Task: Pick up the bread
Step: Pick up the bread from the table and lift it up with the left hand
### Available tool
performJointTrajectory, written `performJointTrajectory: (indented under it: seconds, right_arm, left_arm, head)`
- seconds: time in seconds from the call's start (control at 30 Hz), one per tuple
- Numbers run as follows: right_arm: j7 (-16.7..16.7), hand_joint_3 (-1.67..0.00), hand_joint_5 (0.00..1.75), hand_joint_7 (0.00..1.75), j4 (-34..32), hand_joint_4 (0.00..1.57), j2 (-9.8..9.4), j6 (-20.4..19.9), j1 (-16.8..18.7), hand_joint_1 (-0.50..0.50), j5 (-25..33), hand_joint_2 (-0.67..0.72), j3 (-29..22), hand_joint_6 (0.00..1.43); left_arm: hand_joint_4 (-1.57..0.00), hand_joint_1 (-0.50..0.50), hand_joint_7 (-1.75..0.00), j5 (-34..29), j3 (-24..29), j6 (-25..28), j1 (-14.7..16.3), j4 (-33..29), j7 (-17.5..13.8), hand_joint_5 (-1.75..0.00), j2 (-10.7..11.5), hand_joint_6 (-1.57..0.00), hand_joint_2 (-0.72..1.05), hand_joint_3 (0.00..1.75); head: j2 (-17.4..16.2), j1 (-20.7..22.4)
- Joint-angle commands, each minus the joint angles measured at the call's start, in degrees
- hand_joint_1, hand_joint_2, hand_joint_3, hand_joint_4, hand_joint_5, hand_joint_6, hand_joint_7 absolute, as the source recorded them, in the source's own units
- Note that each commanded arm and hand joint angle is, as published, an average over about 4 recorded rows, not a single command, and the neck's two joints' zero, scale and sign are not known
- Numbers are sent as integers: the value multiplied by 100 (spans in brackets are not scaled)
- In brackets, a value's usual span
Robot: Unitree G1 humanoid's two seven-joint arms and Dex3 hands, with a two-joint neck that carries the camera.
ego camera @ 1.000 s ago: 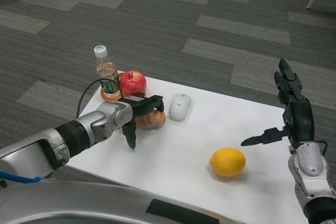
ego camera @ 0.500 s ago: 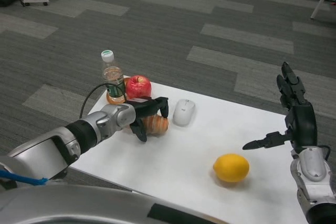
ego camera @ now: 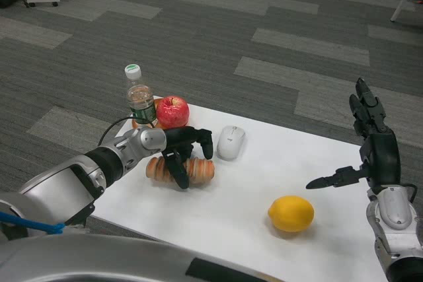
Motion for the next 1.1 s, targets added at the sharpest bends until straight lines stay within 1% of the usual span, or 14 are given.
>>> performJointTrajectory:
  seconds: [0.03,0.2,0.3,0.4,0.47,0.53,0.63,0.77,0.9,1.0,1.1]
  right_arm:
    - [-19,0,0,0,-69,0,-5,-9,-15,-8,15,9,-71,0]
    - [-19,0,0,0,-73,0,2,-9,-15,-8,15,9,-65,0]
    - [-19,0,0,0,-80,0,8,-9,-13,-8,15,9,-63,0]
    - [-19,0,0,0,-82,0,11,-9,-7,-8,15,9,-63,0]
    - [-19,0,0,0,-82,0,11,-9,-7,-8,15,9,-63,0]
    - [-19,0,0,0,-82,0,11,-9,-7,-8,15,9,-63,0]
    - [-19,0,0,0,-82,0,15,-9,-7,-8,15,9,-63,0]
    - [-19,0,0,0,-82,0,19,-9,-7,-8,15,9,-63,0]
    - [-19,0,0,0,-97,0,28,-9,-4,-8,15,9,-63,0]
    - [-19,0,0,0,-108,0,32,-9,7,-8,15,9,-67,0]
    - [-19,0,0,0,-108,0,46,-9,15,-8,15,9,-71,0]
  left_arm:
    - [-152,48,-168,-375,125,-155,571,140,-550,-175,-142,-37,87,2]
    - [-153,48,-168,-1105,335,-579,749,-165,-654,-175,-135,-38,87,9]
    - [-153,48,-168,-2030,353,-1018,861,-361,-715,-175,-89,-39,87,7]
    - [-153,48,-168,-2608,342,-1282,933,-449,-722,-175,-50,-39,87,4]
    - [-153,48,-168,-2814,340,-1409,964,-501,-719,-175,-28,-39,87,9]
    - [-153,48,-168,-2959,338,-1572,988,-547,-713,-175,-8,-39,85,9]
    - [-153,48,-168,-3162,338,-1880,1021,-607,-686,-175,12,-39,78,4]
    - [-153,48,-168,-3443,294,-2214,1026,-690,-612,-175,12,-39,78,2]
    - [-153,48,-168,-3728,237,-2462,1026,-903,-526,-175,25,-39,78,9]
    - [-153,48,-168,-3975,166,-2662,1026,-1042,-471,-175,38,-41,78,7]
    - [-153,48,-162,-4265,65,-2873,1026,-1125,-414,-175,51,-43,78,2]
  head:
    - [-5,14]
    - [4,38]
    - [21,51]
    - [27,58]
    - [34,74]
    - [46,84]
    - [65,92]
    - [93,115]
    - [144,119]
    - [182,125]
    - [199,126]
